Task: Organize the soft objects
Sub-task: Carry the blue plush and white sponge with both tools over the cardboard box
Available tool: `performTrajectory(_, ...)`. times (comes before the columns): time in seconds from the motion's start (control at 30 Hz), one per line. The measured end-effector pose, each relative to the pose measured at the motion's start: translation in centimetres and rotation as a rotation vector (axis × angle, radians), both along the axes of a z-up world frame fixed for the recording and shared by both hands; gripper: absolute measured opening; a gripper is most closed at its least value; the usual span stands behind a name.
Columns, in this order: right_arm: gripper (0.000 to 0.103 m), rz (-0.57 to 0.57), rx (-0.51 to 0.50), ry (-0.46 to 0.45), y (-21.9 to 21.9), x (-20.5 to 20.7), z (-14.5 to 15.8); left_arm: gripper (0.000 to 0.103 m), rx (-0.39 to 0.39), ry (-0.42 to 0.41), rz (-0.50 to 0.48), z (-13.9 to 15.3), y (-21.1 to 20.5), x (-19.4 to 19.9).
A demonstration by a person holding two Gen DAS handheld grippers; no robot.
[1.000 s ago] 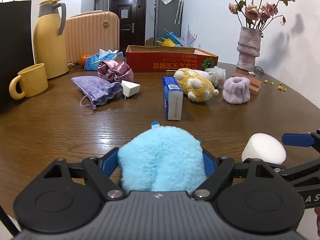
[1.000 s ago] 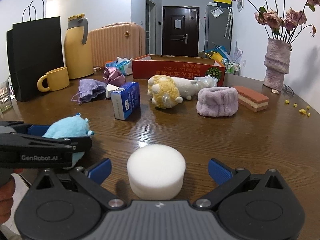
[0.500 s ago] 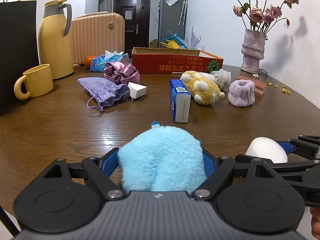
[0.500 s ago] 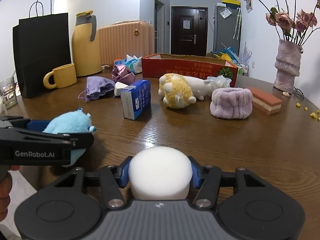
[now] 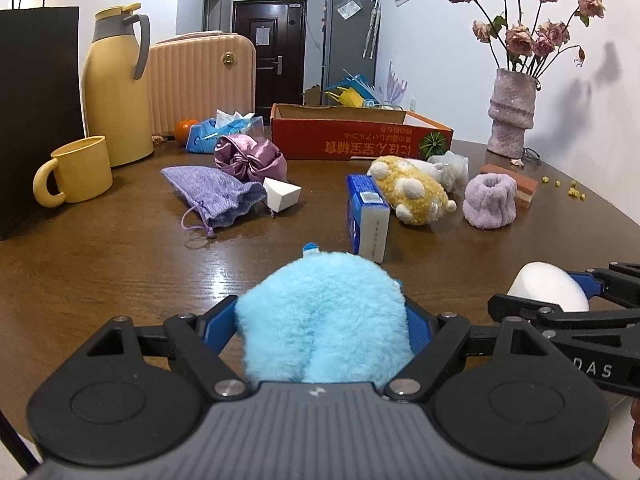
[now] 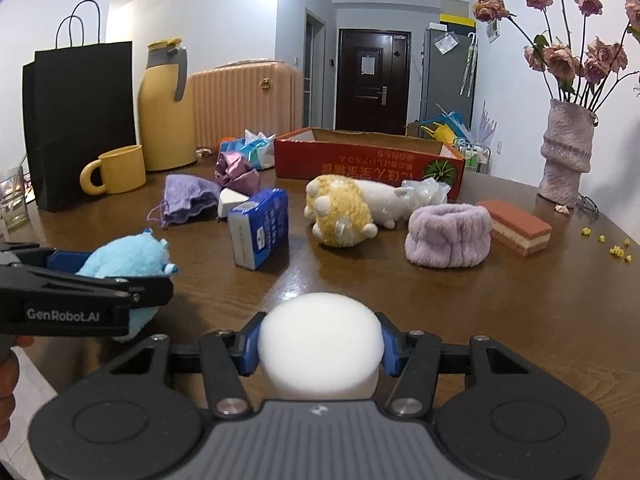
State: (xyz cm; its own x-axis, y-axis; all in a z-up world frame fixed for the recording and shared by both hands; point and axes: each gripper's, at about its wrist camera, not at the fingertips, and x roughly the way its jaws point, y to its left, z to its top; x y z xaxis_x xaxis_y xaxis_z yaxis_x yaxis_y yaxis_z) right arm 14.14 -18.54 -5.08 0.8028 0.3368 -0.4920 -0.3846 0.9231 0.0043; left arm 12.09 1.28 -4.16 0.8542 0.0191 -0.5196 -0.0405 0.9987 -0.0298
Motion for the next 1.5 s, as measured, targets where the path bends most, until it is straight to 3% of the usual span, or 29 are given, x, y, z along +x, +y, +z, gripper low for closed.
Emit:
performTrajectory(0.73, 0.055, -0.061, 0.028, -0.068, -1.6, 5.4, 3.9, 0.083, -0.006, -0.067, 0.003, 3.3, 0.2, 3.5)
performTrajectory(1.5, 0.055, -0.103, 0.074, -0.122, -1.1, 13.3, 7.9, 0.084, -0.043, -0.153, 0.037, 7.8, -0.1, 11.0)
